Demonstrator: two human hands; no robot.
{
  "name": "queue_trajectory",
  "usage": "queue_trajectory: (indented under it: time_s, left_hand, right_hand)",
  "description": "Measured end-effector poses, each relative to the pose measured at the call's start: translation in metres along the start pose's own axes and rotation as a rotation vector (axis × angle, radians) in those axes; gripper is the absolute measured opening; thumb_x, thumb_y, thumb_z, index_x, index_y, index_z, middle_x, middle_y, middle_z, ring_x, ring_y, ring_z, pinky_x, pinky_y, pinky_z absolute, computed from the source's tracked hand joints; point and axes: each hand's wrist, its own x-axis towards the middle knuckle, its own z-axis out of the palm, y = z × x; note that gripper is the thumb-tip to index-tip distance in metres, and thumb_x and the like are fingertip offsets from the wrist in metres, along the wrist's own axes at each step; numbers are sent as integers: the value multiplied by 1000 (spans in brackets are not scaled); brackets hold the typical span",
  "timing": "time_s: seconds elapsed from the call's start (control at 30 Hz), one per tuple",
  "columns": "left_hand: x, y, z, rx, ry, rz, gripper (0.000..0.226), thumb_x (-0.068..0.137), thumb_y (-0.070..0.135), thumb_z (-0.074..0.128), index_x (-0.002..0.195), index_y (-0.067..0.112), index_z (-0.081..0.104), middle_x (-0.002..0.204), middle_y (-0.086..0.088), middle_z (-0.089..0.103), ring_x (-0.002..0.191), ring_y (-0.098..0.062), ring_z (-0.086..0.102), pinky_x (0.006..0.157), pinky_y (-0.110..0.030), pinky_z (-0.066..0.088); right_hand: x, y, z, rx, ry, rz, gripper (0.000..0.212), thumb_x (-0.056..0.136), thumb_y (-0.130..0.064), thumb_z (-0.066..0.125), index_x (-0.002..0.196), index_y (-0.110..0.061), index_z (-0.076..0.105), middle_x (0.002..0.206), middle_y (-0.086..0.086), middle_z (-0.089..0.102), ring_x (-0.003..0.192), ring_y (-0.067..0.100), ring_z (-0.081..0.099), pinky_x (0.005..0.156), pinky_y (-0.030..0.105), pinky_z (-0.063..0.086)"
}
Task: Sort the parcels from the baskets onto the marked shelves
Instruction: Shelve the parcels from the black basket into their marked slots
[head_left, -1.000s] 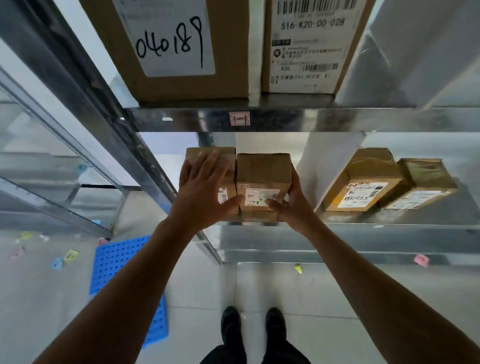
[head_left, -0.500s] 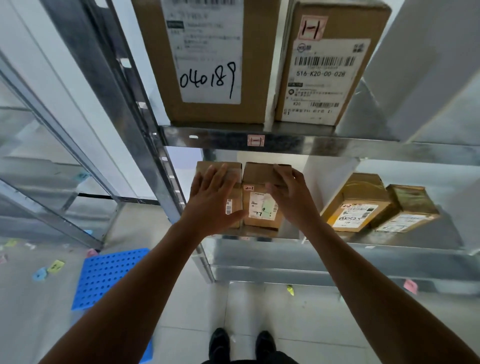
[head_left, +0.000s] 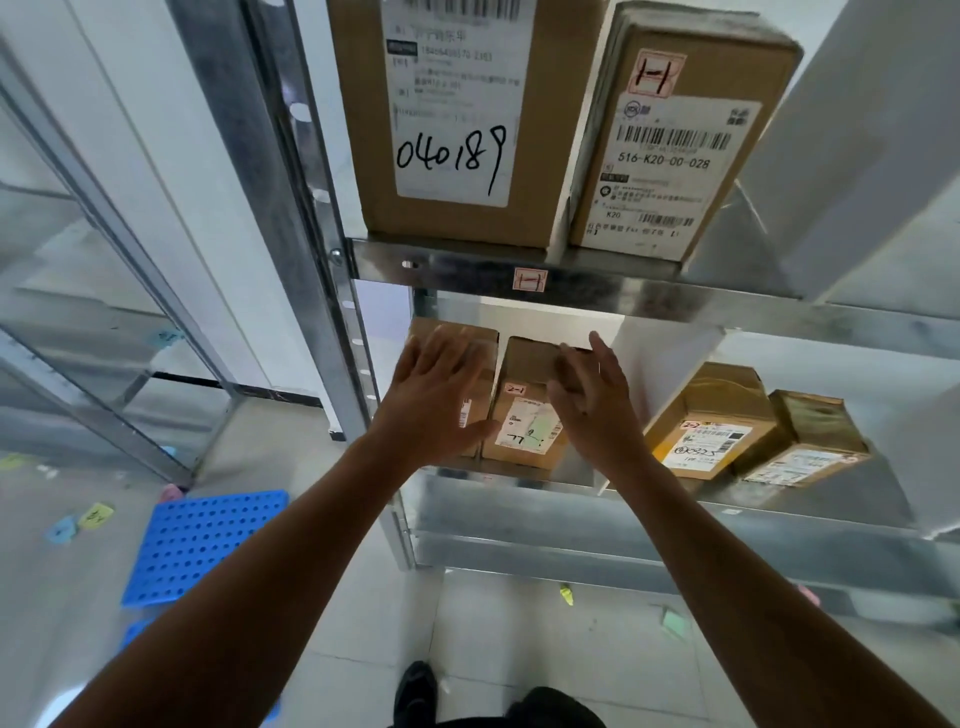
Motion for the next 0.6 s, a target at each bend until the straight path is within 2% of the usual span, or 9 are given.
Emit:
queue_trajectory:
  time_s: [0.03, 0.1, 0.23, 0.3, 0.37, 0.47, 0.53, 0.6]
  left_hand:
    - [-1, 2, 0, 7, -19, -10, 99, 86, 68, 62, 162, 21, 20, 172, -6, 6, 158, -36, -9, 126, -60, 3]
    - [-4, 9, 0, 23, -31, -34, 99, 89, 68, 60, 163, 20, 18, 173, -5, 1, 157, -34, -13, 124, -62, 1]
    - [-20, 33, -10, -33, 16, -116, 92, 90, 66, 59, 161, 18, 26, 172, -3, 13, 158, -31, -7, 125, -60, 2]
    - [-34, 50, -12, -37, 46, -201, 92, 91, 74, 47, 162, 20, 25, 171, -1, 14, 159, -27, -7, 127, -54, -2]
    - [-53, 67, -13, -14, 96, -284, 90, 90, 77, 35, 161, 21, 28, 170, 0, 21, 159, -25, -2, 128, -49, -3]
    - [-93, 87, -12, 12, 163, -428, 86, 92, 75, 35, 159, 22, 31, 167, 0, 28, 158, -22, 4, 128, -51, 5]
    - [-125, 97, -14, 22, 182, -536, 83, 93, 73, 38, 159, 24, 28, 167, 1, 29, 158, -24, 8, 127, -53, 7]
    - [-162, 104, -19, 20, 184, -664, 82, 92, 73, 38, 159, 28, 25, 167, 2, 29, 158, -27, 9, 126, -55, 6]
  right_hand:
    - [-2, 1, -1, -30, 12, -35, 64, 100, -57, 38, 154, -23, 43, 173, 5, 17, 160, 32, 11, 127, 50, 14]
    - [-4, 1, -3, -60, 20, -84, 64, 102, -56, 36, 155, -22, 43, 173, 4, 19, 161, 30, 3, 128, 50, 5]
    - [-9, -4, -10, -88, 1, -202, 66, 103, -56, 35, 159, -21, 40, 172, 2, 21, 162, 25, 0, 128, 41, -6]
    - [-12, -8, -16, -76, -5, -290, 65, 104, -55, 37, 158, -19, 42, 170, 4, 27, 161, 26, 7, 129, 42, -3]
    - [-17, -11, -21, -60, -24, -381, 63, 104, -52, 41, 155, -15, 46, 166, 8, 36, 160, 29, 17, 131, 49, 9]
    - [-29, -15, -25, -13, -74, -483, 61, 104, -49, 43, 150, -10, 51, 158, 16, 48, 153, 35, 32, 123, 58, 30]
    - [-42, -25, -23, 18, -146, -518, 63, 104, -51, 39, 151, -10, 51, 156, 17, 50, 152, 37, 36, 122, 61, 29]
    - [-57, -40, -13, 36, -199, -586, 58, 105, -47, 44, 150, -11, 52, 157, 16, 50, 153, 37, 34, 124, 65, 21]
